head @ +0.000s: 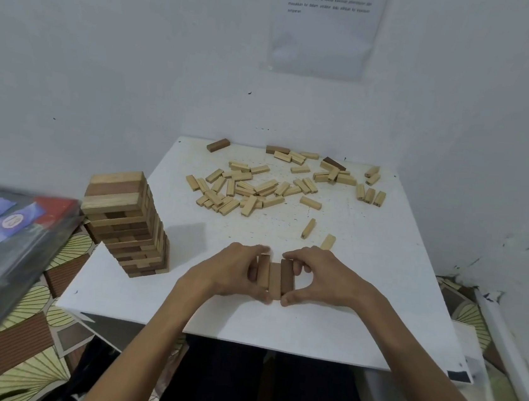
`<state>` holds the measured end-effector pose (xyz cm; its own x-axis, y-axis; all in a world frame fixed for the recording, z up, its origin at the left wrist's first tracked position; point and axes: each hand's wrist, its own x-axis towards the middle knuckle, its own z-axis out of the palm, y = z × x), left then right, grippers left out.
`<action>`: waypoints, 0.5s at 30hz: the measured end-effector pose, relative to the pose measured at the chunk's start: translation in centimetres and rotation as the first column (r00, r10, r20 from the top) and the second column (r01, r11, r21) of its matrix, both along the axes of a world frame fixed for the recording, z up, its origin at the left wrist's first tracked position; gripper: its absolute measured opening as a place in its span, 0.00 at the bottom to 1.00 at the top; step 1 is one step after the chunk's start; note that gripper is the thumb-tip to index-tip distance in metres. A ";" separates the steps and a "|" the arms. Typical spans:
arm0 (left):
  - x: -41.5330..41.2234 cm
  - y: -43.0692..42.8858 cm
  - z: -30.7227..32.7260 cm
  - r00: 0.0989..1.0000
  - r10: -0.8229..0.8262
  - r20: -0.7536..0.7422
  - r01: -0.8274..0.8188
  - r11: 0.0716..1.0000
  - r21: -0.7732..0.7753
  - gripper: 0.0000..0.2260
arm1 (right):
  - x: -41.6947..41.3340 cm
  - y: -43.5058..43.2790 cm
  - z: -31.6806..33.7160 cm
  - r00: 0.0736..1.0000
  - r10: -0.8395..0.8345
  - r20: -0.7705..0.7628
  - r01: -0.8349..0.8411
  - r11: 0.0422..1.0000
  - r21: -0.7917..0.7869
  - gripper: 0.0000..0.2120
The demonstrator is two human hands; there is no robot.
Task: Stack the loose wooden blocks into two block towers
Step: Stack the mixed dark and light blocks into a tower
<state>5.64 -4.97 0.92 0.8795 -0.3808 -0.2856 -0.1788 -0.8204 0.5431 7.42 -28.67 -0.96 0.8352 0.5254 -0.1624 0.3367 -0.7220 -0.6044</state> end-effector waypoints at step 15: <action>-0.3 0.3 -3.2 0.975 -0.016 0.222 0.026 0.999 -0.040 0.31 | -0.4 -0.7 -0.4 0.998 0.069 0.010 -0.069 0.997 -0.021 0.37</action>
